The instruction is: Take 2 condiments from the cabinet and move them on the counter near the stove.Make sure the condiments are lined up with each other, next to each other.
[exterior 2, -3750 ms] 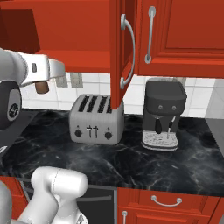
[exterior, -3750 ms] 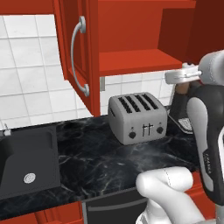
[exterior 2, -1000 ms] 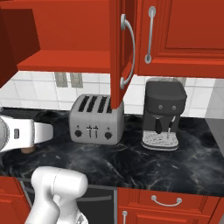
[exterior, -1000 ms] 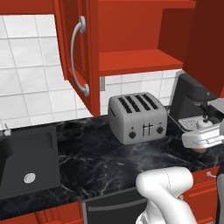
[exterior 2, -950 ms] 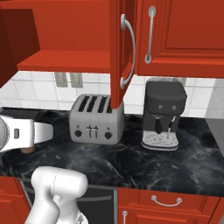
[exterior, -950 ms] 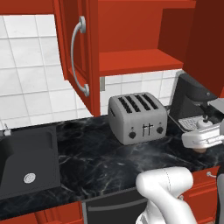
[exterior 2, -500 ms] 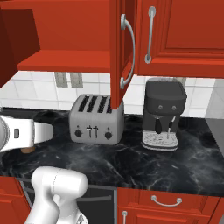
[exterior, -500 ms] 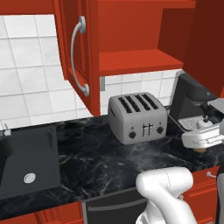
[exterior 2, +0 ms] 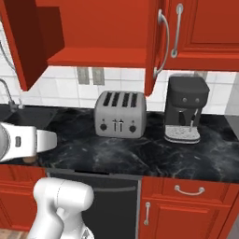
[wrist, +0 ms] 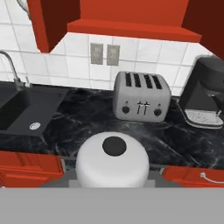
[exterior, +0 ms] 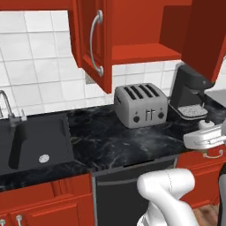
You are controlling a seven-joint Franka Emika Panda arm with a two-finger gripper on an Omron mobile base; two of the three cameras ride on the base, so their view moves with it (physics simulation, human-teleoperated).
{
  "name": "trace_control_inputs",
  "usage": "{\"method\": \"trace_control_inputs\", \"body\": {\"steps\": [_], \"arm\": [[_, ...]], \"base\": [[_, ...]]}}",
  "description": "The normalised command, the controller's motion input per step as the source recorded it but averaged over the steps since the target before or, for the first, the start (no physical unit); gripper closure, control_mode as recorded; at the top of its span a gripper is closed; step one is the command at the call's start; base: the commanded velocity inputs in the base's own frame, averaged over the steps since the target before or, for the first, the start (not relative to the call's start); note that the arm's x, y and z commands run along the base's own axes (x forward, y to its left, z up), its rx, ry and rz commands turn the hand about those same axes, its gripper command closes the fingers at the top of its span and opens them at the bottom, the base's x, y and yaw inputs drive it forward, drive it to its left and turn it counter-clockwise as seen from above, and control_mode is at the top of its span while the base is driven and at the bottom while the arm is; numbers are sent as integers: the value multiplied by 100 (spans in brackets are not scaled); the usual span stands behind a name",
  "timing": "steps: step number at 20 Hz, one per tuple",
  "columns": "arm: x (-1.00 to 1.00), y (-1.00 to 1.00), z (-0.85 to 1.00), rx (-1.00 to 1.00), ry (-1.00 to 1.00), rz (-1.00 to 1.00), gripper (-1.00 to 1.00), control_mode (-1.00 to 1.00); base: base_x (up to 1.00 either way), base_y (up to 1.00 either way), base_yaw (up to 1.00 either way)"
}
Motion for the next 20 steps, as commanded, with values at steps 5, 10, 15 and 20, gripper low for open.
{"method": "trace_control_inputs", "body": {"steps": [5,10,15,20], "arm": [[0,0,0,0,0,0,100,100],[0,0,0,0,0,0,100,100],[0,0,0,0,0,0,100,100],[0,0,0,0,0,0,100,100]], "base": [[-32,38,0],[-6,83,0],[-20,100,6],[-50,100,12]]}}
